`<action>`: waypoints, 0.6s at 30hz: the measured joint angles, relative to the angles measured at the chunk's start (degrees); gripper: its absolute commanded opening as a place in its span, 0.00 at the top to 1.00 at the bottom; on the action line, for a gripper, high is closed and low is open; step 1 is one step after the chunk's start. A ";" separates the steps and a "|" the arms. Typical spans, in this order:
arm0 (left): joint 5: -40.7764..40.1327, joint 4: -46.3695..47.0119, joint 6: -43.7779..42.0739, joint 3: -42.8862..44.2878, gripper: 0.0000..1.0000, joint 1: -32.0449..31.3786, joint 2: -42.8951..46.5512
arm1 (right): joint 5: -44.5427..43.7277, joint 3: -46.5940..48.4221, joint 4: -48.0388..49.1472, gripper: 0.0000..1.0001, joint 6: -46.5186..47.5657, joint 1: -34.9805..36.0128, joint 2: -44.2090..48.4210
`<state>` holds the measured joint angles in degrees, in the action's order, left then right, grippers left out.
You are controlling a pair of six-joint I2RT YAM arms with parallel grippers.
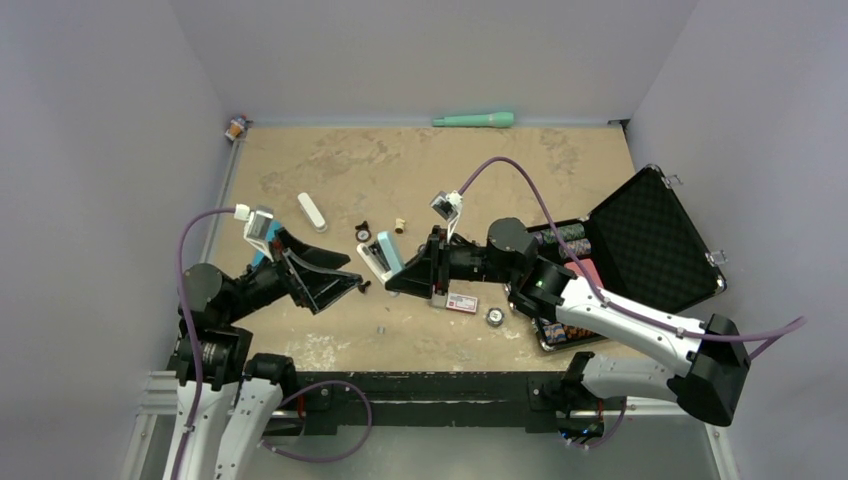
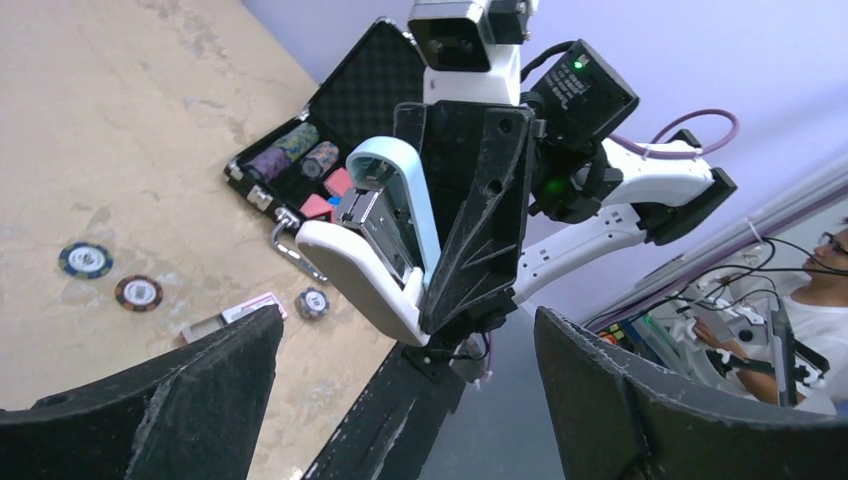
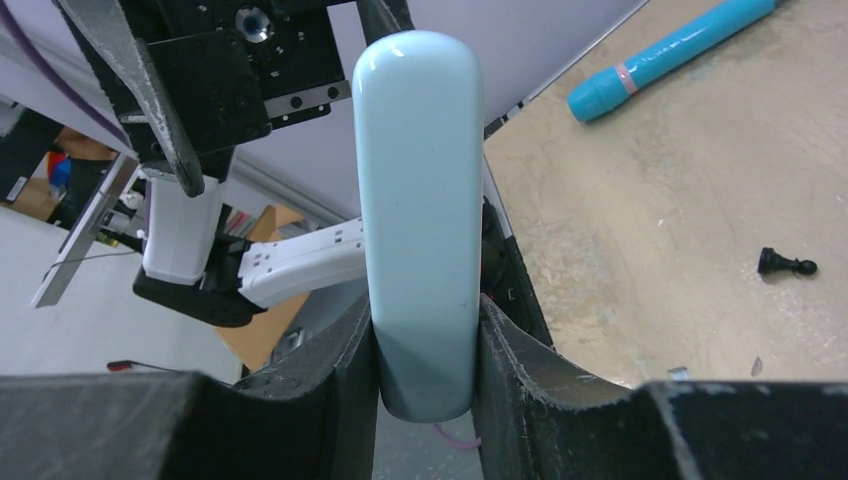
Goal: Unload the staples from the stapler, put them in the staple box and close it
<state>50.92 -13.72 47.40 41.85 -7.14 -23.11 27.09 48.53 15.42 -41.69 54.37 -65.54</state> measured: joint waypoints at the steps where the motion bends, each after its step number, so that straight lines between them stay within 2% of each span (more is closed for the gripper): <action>1: 0.42 1.60 0.79 -0.52 0.03 -0.02 0.00 | 0.39 0.02 0.31 1.00 -0.35 0.00 0.00; 12: 2.84 17.99 8.68 -4.09 0.09 -0.02 -2.29 | 3.13 2.86 3.74 1.00 -2.91 1.62 -0.42; 18: 2.86 21.22 10.64 -5.18 0.12 0.00 -3.56 | 3.74 4.50 5.60 1.00 -3.50 2.40 -2.14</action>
<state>53.78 7.51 58.04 36.67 -7.14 -26.68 30.83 53.04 21.02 -45.19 56.77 -67.68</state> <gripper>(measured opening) 0.898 0.370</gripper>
